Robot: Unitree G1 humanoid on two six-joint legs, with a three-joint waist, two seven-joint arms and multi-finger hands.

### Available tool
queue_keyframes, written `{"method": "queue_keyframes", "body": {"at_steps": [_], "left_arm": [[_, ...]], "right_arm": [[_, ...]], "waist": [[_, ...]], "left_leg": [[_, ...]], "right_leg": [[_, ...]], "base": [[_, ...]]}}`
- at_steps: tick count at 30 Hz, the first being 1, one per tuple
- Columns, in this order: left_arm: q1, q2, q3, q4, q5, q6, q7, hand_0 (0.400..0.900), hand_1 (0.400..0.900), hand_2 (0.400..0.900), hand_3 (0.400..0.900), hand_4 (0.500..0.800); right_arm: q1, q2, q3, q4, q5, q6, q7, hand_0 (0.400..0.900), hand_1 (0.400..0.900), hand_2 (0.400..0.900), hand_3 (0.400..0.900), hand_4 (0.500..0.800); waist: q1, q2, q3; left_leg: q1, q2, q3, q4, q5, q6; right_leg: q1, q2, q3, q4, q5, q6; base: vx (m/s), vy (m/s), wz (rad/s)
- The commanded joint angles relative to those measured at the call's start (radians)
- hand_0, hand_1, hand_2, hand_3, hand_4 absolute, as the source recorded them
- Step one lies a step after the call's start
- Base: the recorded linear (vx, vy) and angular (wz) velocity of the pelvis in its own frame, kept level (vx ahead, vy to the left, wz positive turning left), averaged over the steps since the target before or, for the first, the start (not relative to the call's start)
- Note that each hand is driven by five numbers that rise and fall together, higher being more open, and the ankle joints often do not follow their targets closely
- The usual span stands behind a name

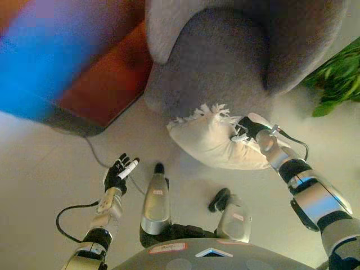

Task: Pick up the pillow and put it on the sofa.

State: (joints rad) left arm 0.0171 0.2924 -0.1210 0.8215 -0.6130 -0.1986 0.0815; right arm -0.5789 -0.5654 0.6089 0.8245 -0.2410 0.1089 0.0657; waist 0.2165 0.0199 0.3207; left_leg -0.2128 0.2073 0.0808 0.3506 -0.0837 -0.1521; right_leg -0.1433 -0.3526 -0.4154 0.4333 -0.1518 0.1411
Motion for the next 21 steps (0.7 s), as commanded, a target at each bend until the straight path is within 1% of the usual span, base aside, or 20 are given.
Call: {"method": "queue_keyframes", "body": {"at_steps": [1, 2, 5, 7, 11, 13, 16, 18, 19, 20, 21], "left_arm": [[0.026, 0.037, 0.027, 0.040, 0.097, -0.010, 0.039, 0.900, 0.900, 0.900, 0.900, 0.800], [0.024, 0.035, 0.037, 0.051, 0.109, -0.005, 0.043, 0.900, 0.900, 0.900, 0.900, 0.800], [0.018, 0.034, 0.053, 0.072, 0.128, 0.008, 0.053, 0.900, 0.900, 0.900, 0.900, 0.800], [0.008, 0.036, 0.073, 0.102, 0.156, 0.028, 0.063, 0.900, 0.900, 0.900, 0.900, 0.800], [-0.016, 0.035, 0.090, 0.147, 0.176, 0.047, 0.084, 0.900, 0.900, 0.900, 0.900, 0.800], [-0.023, 0.030, 0.100, 0.163, 0.182, 0.044, 0.083, 0.900, 0.900, 0.900, 0.900, 0.800], [-0.030, 0.019, 0.105, 0.172, 0.187, 0.040, 0.080, 0.900, 0.900, 0.900, 0.900, 0.800], [-0.025, 0.015, 0.097, 0.174, 0.209, 0.039, 0.075, 0.900, 0.900, 0.900, 0.900, 0.800], [-0.020, 0.020, 0.087, 0.178, 0.230, 0.039, 0.071, 0.900, 0.900, 0.900, 0.900, 0.800], [-0.017, 0.023, 0.083, 0.180, 0.241, 0.040, 0.070, 0.900, 0.900, 0.900, 0.900, 0.800], [-0.012, 0.033, 0.075, 0.189, 0.261, 0.041, 0.069, 0.900, 0.900, 0.900, 0.900, 0.800]], "right_arm": [[-0.064, -0.084, -0.108, -0.178, 0.040, -0.052, 0.032, 0.400, 0.400, 0.400, 0.400, 0.500], [-0.051, -0.099, -0.116, -0.233, 0.046, -0.042, 0.051, 0.400, 0.400, 0.400, 0.400, 0.500], [-0.031, -0.119, -0.140, -0.311, 0.058, -0.053, 0.075, 0.400, 0.400, 0.400, 0.400, 0.500], [-0.030, -0.148, -0.170, -0.371, 0.111, -0.079, 0.102, 0.400, 0.400, 0.400, 0.400, 0.500], [-0.059, -0.197, -0.217, -0.435, 0.183, -0.125, 0.106, 0.400, 0.400, 0.400, 0.400, 0.500], [-0.089, -0.225, -0.238, -0.438, 0.226, -0.146, 0.117, 0.400, 0.400, 0.400, 0.400, 0.500], [-0.140, -0.268, -0.261, -0.424, 0.248, -0.149, 0.119, 0.400, 0.400, 0.400, 0.400, 0.500], [-0.180, -0.294, -0.268, -0.382, 0.258, -0.153, 0.109, 0.400, 0.400, 0.400, 0.400, 0.500], [-0.201, -0.311, -0.268, -0.358, 0.266, -0.147, 0.103, 0.400, 0.400, 0.400, 0.400, 0.500], [-0.209, -0.320, -0.267, -0.351, 0.269, -0.142, 0.099, 0.400, 0.400, 0.400, 0.400, 0.500], [-0.239, -0.337, -0.258, -0.331, 0.281, -0.131, 0.094, 0.400, 0.400, 0.400, 0.400, 0.500]], "waist": [[-0.019, -0.048, -0.139], [-0.027, -0.053, -0.147], [-0.043, -0.065, -0.169], [-0.056, -0.076, -0.190], [-0.064, -0.095, -0.216], [-0.062, -0.105, -0.226], [-0.054, -0.117, -0.231], [-0.039, -0.123, -0.235], [-0.029, -0.124, -0.233], [-0.027, -0.126, -0.235], [-0.018, -0.115, -0.233]], "left_leg": [[0.100, 0.000, 0.041, -0.071, 0.042, 0.034], [0.117, -0.005, 0.044, -0.086, 0.043, 0.036], [0.149, -0.014, 0.052, -0.122, 0.050, 0.040], [0.184, -0.027, 0.056, -0.166, 0.056, 0.044], [0.215, -0.038, 0.060, -0.202, 0.058, 0.044], [0.217, -0.046, 0.056, -0.191, 0.045, 0.045], [0.212, -0.056, 0.050, -0.159, 0.016, 0.052], [0.203, -0.077, 0.031, -0.136, -0.009, 0.068], [0.202, -0.098, 0.017, -0.132, -0.019, 0.084], [0.200, -0.110, 0.011, -0.136, -0.018, 0.091], [0.213, -0.117, 0.002, -0.151, -0.019, 0.101]], "right_leg": [[0.130, -0.009, 0.011, -0.208, 0.148, 0.029], [0.143, -0.003, 0.017, -0.221, 0.156, 0.033], [0.166, 0.004, 0.026, -0.255, 0.181, 0.041], [0.181, 0.011, 0.039, -0.282, 0.218, 0.051], [0.203, 0.011, 0.039, -0.327, 0.259, 0.063], [0.209, 0.005, 0.036, -0.337, 0.269, 0.065], [0.220, -0.013, 0.029, -0.344, 0.287, 0.071], [0.224, -0.031, 0.033, -0.322, 0.300, 0.073], [0.221, -0.049, 0.043, -0.271, 0.329, 0.076], [0.213, -0.062, 0.046, -0.245, 0.347, 0.077], [0.191, -0.087, 0.056, -0.158, 0.377, 0.074]], "base": [[0.13, 0.055, -0.16], [0.10, 0.048, -0.12], [0.08, 0.040, -0.06], [0.09, 0.051, -0.04], [0.08, 0.048, 0.01], [0.10, 0.072, 0.06], [0.10, 0.085, 0.08], [0.13, 0.133, 0.19], [0.12, 0.139, 0.28], [0.14, 0.200, 0.38], [0.11, 0.163, 0.30]]}}
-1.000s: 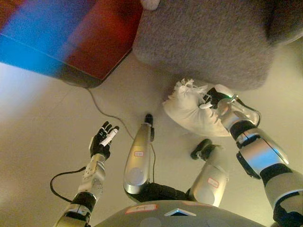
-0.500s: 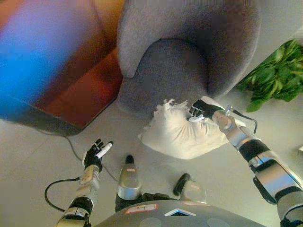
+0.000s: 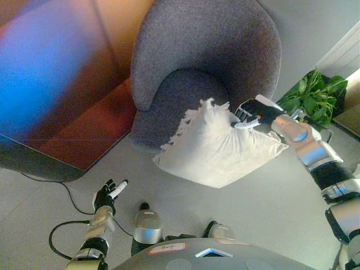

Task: Pick up the pillow and put it on the sofa.

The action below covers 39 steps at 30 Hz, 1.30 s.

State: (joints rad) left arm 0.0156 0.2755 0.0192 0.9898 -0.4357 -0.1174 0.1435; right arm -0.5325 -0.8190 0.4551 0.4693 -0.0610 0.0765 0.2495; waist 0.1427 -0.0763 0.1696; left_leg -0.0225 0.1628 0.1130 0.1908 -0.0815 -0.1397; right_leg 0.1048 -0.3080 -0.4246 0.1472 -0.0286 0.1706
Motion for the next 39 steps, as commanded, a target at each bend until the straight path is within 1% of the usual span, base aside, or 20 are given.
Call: {"method": "queue_keyframes", "body": {"at_steps": [1, 2, 3, 4, 5, 8, 10, 12, 13, 15, 18, 21, 23, 24, 25, 26, 28, 30, 35, 39], "left_arm": [[-0.009, 0.054, -0.067, 0.025, 0.088, -0.040, 0.009, 0.900, 0.900, 0.900, 0.900, 0.800], [-0.008, 0.065, -0.074, 0.042, 0.088, -0.041, 0.016, 0.900, 0.900, 0.900, 0.900, 0.800], [-0.006, 0.083, -0.078, 0.058, 0.084, -0.034, 0.022, 0.900, 0.900, 0.900, 0.900, 0.800], [-0.006, 0.089, -0.077, 0.066, 0.081, -0.029, 0.028, 0.900, 0.900, 0.900, 0.900, 0.800], [-0.001, 0.103, -0.068, 0.085, 0.075, -0.027, 0.036, 0.900, 0.900, 0.900, 0.900, 0.800], [0.009, 0.109, -0.053, 0.103, 0.059, -0.032, 0.050, 0.900, 0.900, 0.900, 0.900, 0.800], [0.017, 0.109, -0.055, 0.106, 0.051, -0.039, 0.049, 0.900, 0.900, 0.900, 0.900, 0.800], [0.019, 0.110, -0.056, 0.115, 0.078, -0.053, 0.031, 0.900, 0.900, 0.900, 0.900, 0.800], [0.018, 0.113, -0.055, 0.117, 0.087, -0.049, 0.023, 0.900, 0.900, 0.900, 0.900, 0.800], [0.025, 0.108, -0.052, 0.112, 0.081, -0.052, 0.017, 0.900, 0.900, 0.900, 0.900, 0.800], [0.044, 0.094, -0.077, 0.111, 0.120, -0.073, -0.021, 0.900, 0.900, 0.900, 0.900, 0.800], [0.063, 0.085, -0.114, 0.113, 0.165, -0.094, -0.047, 0.900, 0.900, 0.900, 0.900, 0.800], [0.071, 0.090, -0.130, 0.120, 0.153, -0.100, -0.041, 0.900, 0.900, 0.900, 0.900, 0.800], [0.072, 0.097, -0.132, 0.118, 0.144, -0.100, -0.042, 0.900, 0.900, 0.900, 0.900, 0.800], [0.068, 0.108, -0.131, 0.120, 0.131, -0.093, -0.044, 0.900, 0.900, 0.900, 0.900, 0.800], [0.068, 0.114, -0.128, 0.120, 0.122, -0.094, -0.052, 0.900, 0.900, 0.900, 0.900, 0.800], [0.064, 0.119, -0.131, 0.116, 0.113, -0.098, -0.063, 0.900, 0.900, 0.900, 0.900, 0.800], [0.058, 0.123, -0.133, 0.105, 0.106, -0.104, -0.070, 0.900, 0.900, 0.900, 0.900, 0.800], [0.062, 0.118, -0.146, 0.085, 0.075, -0.110, -0.062, 0.900, 0.900, 0.900, 0.900, 0.800], [0.077, 0.119, -0.148, 0.074, 0.085, -0.111, -0.078, 0.900, 0.900, 0.900, 0.900, 0.800]], "right_arm": [[-0.299, -0.089, -0.099, 0.032, 0.105, -0.099, -0.092, 0.400, 0.400, 0.400, 0.400, 0.500], [-0.332, -0.099, -0.081, 0.057, 0.123, -0.101, -0.097, 0.400, 0.400, 0.400, 0.400, 0.500], [-0.377, -0.115, -0.049, 0.081, 0.152, -0.103, -0.103, 0.400, 0.400, 0.400, 0.400, 0.500], [-0.397, -0.119, -0.036, 0.090, 0.157, -0.102, -0.102, 0.400, 0.400, 0.400, 0.400, 0.500], [-0.440, -0.124, -0.007, 0.101, 0.161, -0.088, -0.092, 0.400, 0.400, 0.400, 0.400, 0.500], [-0.495, -0.131, 0.039, 0.120, 0.172, -0.086, -0.079, 0.400, 0.400, 0.400, 0.400, 0.500], [-0.536, -0.138, 0.065, 0.147, 0.177, -0.070, -0.066, 0.400, 0.400, 0.400, 0.400, 0.500], [-0.564, -0.159, 0.080, 0.209, 0.192, -0.079, -0.055, 0.400, 0.400, 0.400, 0.400, 0.500], [-0.582, -0.166, 0.083, 0.256, 0.193, -0.084, -0.038, 0.400, 0.400, 0.400, 0.400, 0.500], [-0.613, -0.165, 0.103, 0.297, 0.180, -0.072, -0.022, 0.400, 0.400, 0.400, 0.400, 0.500], [-0.685, -0.159, 0.151, 0.430, 0.177, -0.063, 0.025, 0.400, 0.400, 0.400, 0.400, 0.500], [-0.731, -0.151, 0.177, 0.517, 0.185, -0.020, 0.066, 0.400, 0.400, 0.400, 0.400, 0.500], [-0.750, -0.146, 0.180, 0.558, 0.166, 0.007, 0.062, 0.400, 0.400, 0.400, 0.400, 0.500], [-0.766, -0.143, 0.191, 0.577, 0.158, 0.013, 0.026, 0.400, 0.400, 0.400, 0.400, 0.500], [-0.786, -0.136, 0.192, 0.608, 0.125, 0.045, -0.011, 0.745, 0.745, 0.745, 0.745, 0.707], [-0.797, -0.129, 0.186, 0.646, 0.089, 0.089, -0.015, 0.900, 0.900, 0.900, 0.900, 0.800], [-0.828, -0.125, 0.218, 0.692, 0.068, 0.136, -0.019, 0.900, 0.900, 0.900, 0.900, 0.800], [-0.850, -0.129, 0.231, 0.707, 0.073, 0.156, -0.038, 0.900, 0.900, 0.900, 0.900, 0.800], [-0.882, -0.173, 0.254, 0.731, 0.075, 0.167, -0.038, 0.900, 0.900, 0.900, 0.900, 0.800], [-0.865, -0.198, 0.249, 0.746, 0.054, 0.170, -0.033, 0.900, 0.900, 0.900, 0.900, 0.800]], "waist": [[0.056, -0.016, -0.083], [0.056, -0.004, -0.084], [0.049, 0.000, -0.084], [0.043, -0.002, -0.087], [0.033, -0.007, -0.090], [0.018, -0.023, -0.095], [0.002, -0.039, -0.093], [-0.008, -0.056, -0.092], [0.005, -0.066, -0.089], [0.019, -0.070, -0.083], [0.054, -0.085, -0.085], [0.078, -0.083, -0.086], [0.087, -0.076, -0.081], [0.094, -0.071, -0.075], [0.099, -0.064, -0.069], [0.105, -0.054, -0.060], [0.113, -0.038, -0.048], [0.115, -0.026, -0.030], [0.114, 0.001, -0.005], [0.110, 0.011, -0.008]], "left_leg": [[0.025, -0.075, -0.033, -0.001, -0.016, 0.093], [0.035, -0.074, -0.046, -0.020, -0.007, 0.098], [0.054, -0.076, -0.057, -0.045, -0.002, 0.102], [0.059, -0.079, -0.063, -0.058, 0.003, 0.103], [0.078, -0.087, -0.066, -0.084, 0.009, 0.101], [0.102, -0.099, -0.074, -0.107, 0.003, 0.096], [0.122, -0.106, -0.110, -0.115, -0.017, 0.098], [0.119, -0.103, -0.156, -0.100, -0.043, 0.099], [0.107, -0.107, -0.181, -0.081, -0.052, 0.099], [0.102, -0.097, -0.194, -0.078, -0.042, 0.089], [0.093, -0.068, -0.187, -0.101, -0.006, 0.063], [0.088, -0.050, -0.186, -0.119, 0.018, 0.045], [0.076, -0.042, -0.190, -0.124, 0.033, 0.034], [0.066, -0.036, -0.195, -0.126, 0.041, 0.028], [0.056, -0.029, -0.196, -0.130, 0.051, 0.022], [0.040, -0.024, -0.202, -0.135, 0.063, 0.016], [0.011, -0.012, -0.211, -0.139, 0.079, 0.009], [-0.007, -0.001, -0.216, -0.143, 0.089, 0.004], [-0.038, 0.018, -0.235, -0.150, 0.108, -0.006], [-0.040, 0.027, -0.241, -0.133, 0.105, -0.009]], "right_leg": [[-0.069, -0.139, 0.069, 0.155, 0.260, 0.043], [-0.079, -0.124, 0.088, 0.192, 0.243, 0.032], [-0.094, -0.075, 0.122, 0.197, 0.223, 0.027], [-0.104, -0.053, 0.133, 0.192, 0.220, 0.026], [-0.121, -0.008, 0.145, 0.161, 0.204, 0.022], [-0.150, 0.043, 0.164, 0.069, 0.188, 0.023], [-0.190, 0.081, 0.224, 0.002, 0.184, 0.026], [-0.193, 0.120, 0.288, -0.080, 0.149, 0.016], [-0.170, 0.123, 0.271, -0.075, 0.126, 0.003], [-0.148, 0.139, 0.252, -0.066, 0.104, -0.010], [-0.080, 0.160, 0.223, -0.112, 0.079, -0.036], [-0.048, 0.169, 0.194, -0.126, 0.060, -0.048], [-0.045, 0.173, 0.184, -0.128, 0.053, -0.054], [-0.046, 0.174, 0.179, -0.130, 0.051, -0.057], [-0.050, 0.176, 0.172, -0.131, 0.048, -0.060], [-0.059, 0.174, 0.165, -0.132, 0.047, -0.062], [-0.082, 0.176, 0.162, -0.127, 0.043, -0.067], [-0.099, 0.178, 0.159, -0.122, 0.038, -0.073], [-0.123, 0.186, 0.154, -0.110, 0.023, -0.084], [-0.124, 0.189, 0.158, -0.094, 0.008, -0.091]], "base": [[0.15, 0.170, 0.32], [0.17, 0.100, 0.36], [0.19, 0.069, 0.40], [0.24, 0.014, 0.45], [0.21, -0.033, 0.33], [0.24, -0.110, 0.33], [0.31, -0.230, 0.81], [0.28, -0.272, 0.96], [0.22, -0.234, 0.56], [0.20, -0.237, 0.37], [0.22, -0.204, 0.27], [0.22, -0.141, 0.24], [0.12, -0.109, 0.25], [0.06, -0.118, 0.27], [0.01, -0.109, 0.28], [-0.02, -0.103, 0.24], [-0.07, -0.105, 0.18], [-0.10, -0.098, 0.11], [-0.04, -0.074, 0.11], [0.05, -0.033, -0.02]]}}
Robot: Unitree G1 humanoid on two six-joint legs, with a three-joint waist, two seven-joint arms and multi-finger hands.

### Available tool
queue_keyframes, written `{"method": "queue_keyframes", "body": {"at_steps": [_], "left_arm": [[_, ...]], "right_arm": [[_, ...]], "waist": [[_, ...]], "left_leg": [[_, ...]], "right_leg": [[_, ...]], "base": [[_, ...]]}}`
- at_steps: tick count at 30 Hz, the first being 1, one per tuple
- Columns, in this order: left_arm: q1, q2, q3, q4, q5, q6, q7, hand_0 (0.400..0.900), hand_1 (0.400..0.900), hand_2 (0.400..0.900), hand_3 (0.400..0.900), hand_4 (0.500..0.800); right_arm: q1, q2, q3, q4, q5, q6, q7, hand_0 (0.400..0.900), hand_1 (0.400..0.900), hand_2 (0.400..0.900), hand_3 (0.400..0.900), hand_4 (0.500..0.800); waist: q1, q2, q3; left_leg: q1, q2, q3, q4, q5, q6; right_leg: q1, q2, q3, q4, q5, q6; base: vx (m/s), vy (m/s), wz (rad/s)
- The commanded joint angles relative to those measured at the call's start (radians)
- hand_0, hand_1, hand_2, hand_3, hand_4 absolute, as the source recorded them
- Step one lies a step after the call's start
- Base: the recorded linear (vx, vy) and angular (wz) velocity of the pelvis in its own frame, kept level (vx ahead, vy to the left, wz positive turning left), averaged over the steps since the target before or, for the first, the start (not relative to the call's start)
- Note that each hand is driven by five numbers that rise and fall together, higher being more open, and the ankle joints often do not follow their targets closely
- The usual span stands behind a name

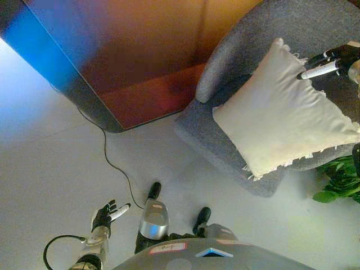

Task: Pick up the pillow and put it on the sofa.

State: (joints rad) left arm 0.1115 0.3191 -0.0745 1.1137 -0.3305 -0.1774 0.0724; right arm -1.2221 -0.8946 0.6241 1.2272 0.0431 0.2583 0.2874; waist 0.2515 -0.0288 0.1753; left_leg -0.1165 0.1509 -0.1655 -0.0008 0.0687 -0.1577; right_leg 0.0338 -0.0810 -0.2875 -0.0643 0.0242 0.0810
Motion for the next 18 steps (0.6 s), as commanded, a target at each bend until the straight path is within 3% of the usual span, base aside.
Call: {"method": "queue_keyframes", "body": {"at_steps": [1, 11, 15, 18], "left_arm": [[-0.012, 0.076, -0.054, -0.053, -0.016, -0.049, -0.016, 0.900, 0.900, 0.900, 0.900, 0.800], [0.016, 0.078, -0.054, -0.037, -0.010, -0.041, -0.042, 0.900, 0.900, 0.900, 0.900, 0.800], [0.018, 0.060, -0.055, -0.021, -0.006, -0.046, -0.052, 0.900, 0.900, 0.900, 0.900, 0.800], [0.003, 0.045, -0.053, 0.002, -0.005, -0.026, -0.072, 0.900, 0.900, 0.900, 0.900, 0.800]], "right_arm": [[-0.166, -0.131, 0.079, -0.009, -0.058, -0.011, -0.065, 0.900, 0.900, 0.900, 0.900, 0.800], [-0.046, -0.201, 0.010, 0.018, -0.098, 0.026, -0.051, 0.900, 0.900, 0.900, 0.900, 0.800], [0.043, -0.211, -0.065, 0.000, -0.013, -0.047, -0.075, 0.900, 0.900, 0.900, 0.900, 0.800], [0.227, -0.165, -0.196, -0.075, 0.112, -0.122, -0.117, 0.900, 0.900, 0.900, 0.900, 0.800]], "waist": [[0.000, -0.036, -0.017], [-0.022, -0.053, -0.059], [-0.045, -0.058, -0.077], [-0.074, -0.057, -0.088]], "left_leg": [[0.056, 0.041, 0.038, 0.067, -0.047, 0.009], [0.103, 0.034, 0.073, 0.092, -0.080, 0.019], [0.127, 0.019, 0.098, 0.084, -0.093, 0.027], [0.139, 0.005, 0.122, 0.088, -0.105, 0.038]], "right_leg": [[-0.048, -0.037, 0.023, 0.119, -0.048, -0.003], [0.014, -0.039, 0.053, 0.096, -0.051, 0.004], [0.032, -0.046, 0.069, 0.074, -0.042, 0.013], [0.036, -0.055, 0.084, 0.071, -0.038, 0.019]], "base": [[0.07, -0.014, -0.06], [0.06, 0.017, -0.14], [-0.04, 0.115, -0.25], [-0.07, 0.116, -0.24]]}}
